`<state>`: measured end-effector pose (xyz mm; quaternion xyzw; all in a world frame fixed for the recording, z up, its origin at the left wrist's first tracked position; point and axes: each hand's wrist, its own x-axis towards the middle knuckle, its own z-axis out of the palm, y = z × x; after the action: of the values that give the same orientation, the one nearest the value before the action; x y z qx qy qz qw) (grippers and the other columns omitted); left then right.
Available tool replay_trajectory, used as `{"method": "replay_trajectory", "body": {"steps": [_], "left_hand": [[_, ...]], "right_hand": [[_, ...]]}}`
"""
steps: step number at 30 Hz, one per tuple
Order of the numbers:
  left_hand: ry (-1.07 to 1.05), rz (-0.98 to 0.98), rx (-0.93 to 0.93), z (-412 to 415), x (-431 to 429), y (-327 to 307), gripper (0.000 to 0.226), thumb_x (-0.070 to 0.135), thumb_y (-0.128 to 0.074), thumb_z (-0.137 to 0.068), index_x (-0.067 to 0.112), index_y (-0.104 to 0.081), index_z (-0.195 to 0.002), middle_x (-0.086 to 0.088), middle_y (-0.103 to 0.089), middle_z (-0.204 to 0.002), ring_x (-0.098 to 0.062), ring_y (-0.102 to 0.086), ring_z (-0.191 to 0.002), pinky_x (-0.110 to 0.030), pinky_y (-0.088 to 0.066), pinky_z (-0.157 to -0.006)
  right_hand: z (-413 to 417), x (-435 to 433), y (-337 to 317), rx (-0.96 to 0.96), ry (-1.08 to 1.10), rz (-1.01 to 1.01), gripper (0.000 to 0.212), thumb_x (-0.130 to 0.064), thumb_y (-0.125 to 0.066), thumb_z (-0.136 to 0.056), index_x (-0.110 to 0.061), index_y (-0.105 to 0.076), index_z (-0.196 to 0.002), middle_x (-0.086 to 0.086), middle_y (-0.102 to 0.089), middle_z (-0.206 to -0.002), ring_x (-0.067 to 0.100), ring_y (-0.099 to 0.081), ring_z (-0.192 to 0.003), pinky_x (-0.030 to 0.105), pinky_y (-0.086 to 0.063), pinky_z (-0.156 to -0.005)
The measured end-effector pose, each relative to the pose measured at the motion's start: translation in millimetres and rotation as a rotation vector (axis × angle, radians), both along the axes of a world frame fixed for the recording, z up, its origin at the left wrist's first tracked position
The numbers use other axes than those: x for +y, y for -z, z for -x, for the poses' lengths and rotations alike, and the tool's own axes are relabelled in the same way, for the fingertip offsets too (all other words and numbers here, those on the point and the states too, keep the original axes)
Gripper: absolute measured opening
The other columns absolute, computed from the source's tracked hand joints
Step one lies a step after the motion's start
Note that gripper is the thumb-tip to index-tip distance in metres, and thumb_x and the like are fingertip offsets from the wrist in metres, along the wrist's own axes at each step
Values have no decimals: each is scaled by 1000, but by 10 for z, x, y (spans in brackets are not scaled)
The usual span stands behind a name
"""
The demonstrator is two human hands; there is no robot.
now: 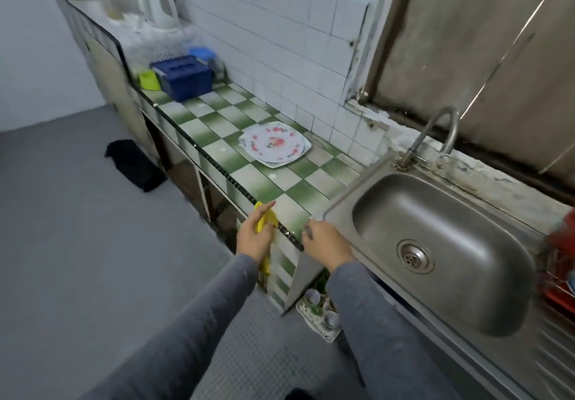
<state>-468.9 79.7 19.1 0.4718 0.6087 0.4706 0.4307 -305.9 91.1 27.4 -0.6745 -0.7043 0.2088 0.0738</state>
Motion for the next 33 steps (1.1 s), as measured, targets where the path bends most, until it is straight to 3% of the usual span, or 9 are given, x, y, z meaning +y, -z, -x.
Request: {"method": "replay_trajectory", "body": {"steps": [3, 6, 13, 16, 20, 25, 27, 31, 33], "left_hand": [[-47, 13, -30, 299, 313, 38, 57, -3, -50, -89, 47, -66, -110, 1, -62, -126, -8, -62, -101, -27, -53, -91], [-76, 15, -37, 530, 686, 63, 52, -3, -51, -89, 40, -67, -116, 3, -60, -126, -18, -57, -117, -43, -47, -106], [-91, 37, 5, 989, 1843, 154, 53, 0, -50, -91, 45, -64, -116, -3, -54, -140, -20, -48, -131, -39, -39, -113], [-101, 61, -29, 1118, 2314, 176, 51, 1, -50, -93, 42, -64, -118, -2, -53, -140, -14, -57, -112, -25, -49, -96], [-96, 101, -29, 1244, 2890, 221, 55, 1, -52, -92, 51, -64, -112, 0, -50, -143, -24, -50, -129, -45, -44, -109], [-44, 156, 17, 1323, 3482, 262, 49, 1, -53, -93, 35, -65, -127, -2, -47, -149, -15, -45, -128, -32, -41, -108], [-14, 172, 10, 1353, 3707, 313, 51, 3, -53, -94, 40, -64, -127, -2, -47, -150, -20, -46, -130, -40, -42, -111], [41, 207, -25, 1380, 4120, 376, 52, 1, -51, -94, 42, -65, -122, -4, -51, -144, -22, -63, -99, -39, -58, -85], [96, 220, -25, 1387, 4316, 398, 50, 2, -51, -95, 44, -64, -120, -6, -49, -146, -21, -62, -101, -33, -58, -81]], "right_hand": [[278, 355, -9, -3, -33, -20, 36, -22, -42, -101, -10, -58, -130, 15, -62, -127, 34, -56, -118, 41, -50, -94], [508, 762, 42, -6, -36, -37, 37, -23, -41, -102, -11, -56, -134, 13, -62, -128, 32, -56, -119, 40, -49, -95], [895, 1880, 315, 22, -25, -27, 32, -22, -42, -102, -9, -58, -127, 13, -61, -120, 31, -59, -109, 38, -51, -84], [1005, 2387, 403, 38, 23, -6, 33, -21, -43, -102, -11, -58, -129, 12, -62, -123, 30, -58, -113, 38, -50, -88], [1103, 2959, 496, 40, 64, 69, 37, -22, -42, -102, -10, -54, -134, 15, -61, -127, 32, -58, -115, 40, -50, -93], [1136, 3459, 627, 48, 98, 128, 36, -22, -40, -104, -10, -51, -136, 16, -57, -129, 33, -56, -114, 40, -49, -91], [1149, 3590, 677, 77, 136, 156, 38, -21, -39, -104, -9, -49, -139, 15, -52, -138, 33, -54, -120, 40, -47, -96], [1172, 3819, 805, 251, 288, 217, 42, -18, -41, -104, -7, -46, -144, 14, -45, -149, 31, -48, -132, 36, -40, -105], [1177, 3912, 894, 345, 404, 242, 42, -16, -43, -104, -5, -45, -145, 15, -46, -150, 31, -45, -135, 34, -37, -108]]}}
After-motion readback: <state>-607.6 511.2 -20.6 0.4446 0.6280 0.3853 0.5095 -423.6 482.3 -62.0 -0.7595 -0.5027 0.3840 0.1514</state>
